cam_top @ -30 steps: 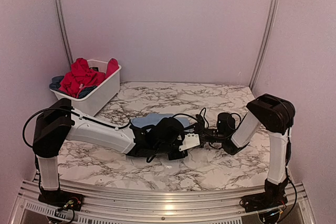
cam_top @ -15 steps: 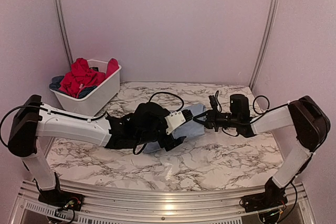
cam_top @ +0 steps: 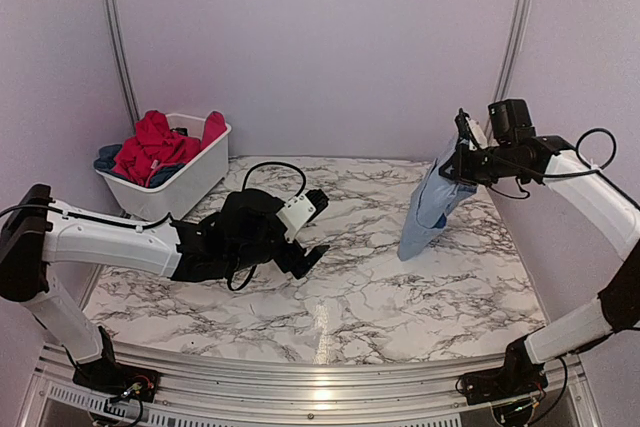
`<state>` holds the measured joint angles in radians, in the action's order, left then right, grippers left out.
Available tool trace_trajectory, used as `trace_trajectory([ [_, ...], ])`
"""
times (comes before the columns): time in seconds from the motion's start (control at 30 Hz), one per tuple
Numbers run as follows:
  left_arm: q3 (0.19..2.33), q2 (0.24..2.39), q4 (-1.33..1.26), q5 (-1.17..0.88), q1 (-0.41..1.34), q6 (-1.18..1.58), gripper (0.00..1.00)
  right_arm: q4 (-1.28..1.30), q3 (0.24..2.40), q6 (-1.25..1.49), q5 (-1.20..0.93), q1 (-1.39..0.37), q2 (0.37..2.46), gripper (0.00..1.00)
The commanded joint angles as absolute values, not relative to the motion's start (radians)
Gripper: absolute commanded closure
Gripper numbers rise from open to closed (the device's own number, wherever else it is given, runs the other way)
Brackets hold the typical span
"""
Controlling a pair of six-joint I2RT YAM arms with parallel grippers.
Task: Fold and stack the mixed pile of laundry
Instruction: Turn over the square-folded shirt at the center of the board.
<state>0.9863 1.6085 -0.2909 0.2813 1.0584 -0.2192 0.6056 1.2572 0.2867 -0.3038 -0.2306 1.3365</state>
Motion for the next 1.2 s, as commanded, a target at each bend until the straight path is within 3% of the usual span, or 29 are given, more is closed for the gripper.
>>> trace_trajectory([
  [0.0, 0.946, 1.539, -0.357, 0.290, 1.048, -0.182, 0.01, 0.958, 1.452, 0.125, -0.014, -0.227, 1.367, 1.00],
  [0.23, 0.895, 1.515, -0.376, 0.278, 1.035, -0.185, 0.01, 1.226, 1.766, 0.071, 0.314, -0.348, 1.629, 1.00],
  [0.4, 0.862, 1.483, -0.380, 0.277, 1.018, -0.179, 0.01, 1.243, 1.886, 0.069, 0.303, -0.361, 1.727, 1.00],
  [0.63, 0.839, 1.473, -0.401, 0.235, 0.998, -0.170, 0.01, 1.224, 1.664, 0.033, 0.380, -0.363, 1.580, 1.00],
  [0.87, 0.839, 1.482, -0.403, 0.219, 0.997, -0.157, 0.01, 1.268, 1.750, 0.030, 0.594, -0.339, 1.593, 1.00],
  [1.03, 0.802, 1.453, -0.405, 0.233, 0.994, -0.159, 0.01, 1.313, 1.844, 0.065, 0.645, -0.485, 1.801, 1.00],
  [1.17, 0.789, 1.451, -0.406, 0.240, 0.983, -0.143, 0.01, 1.339, 1.966, 0.106, 0.595, -0.655, 2.088, 1.00],
])
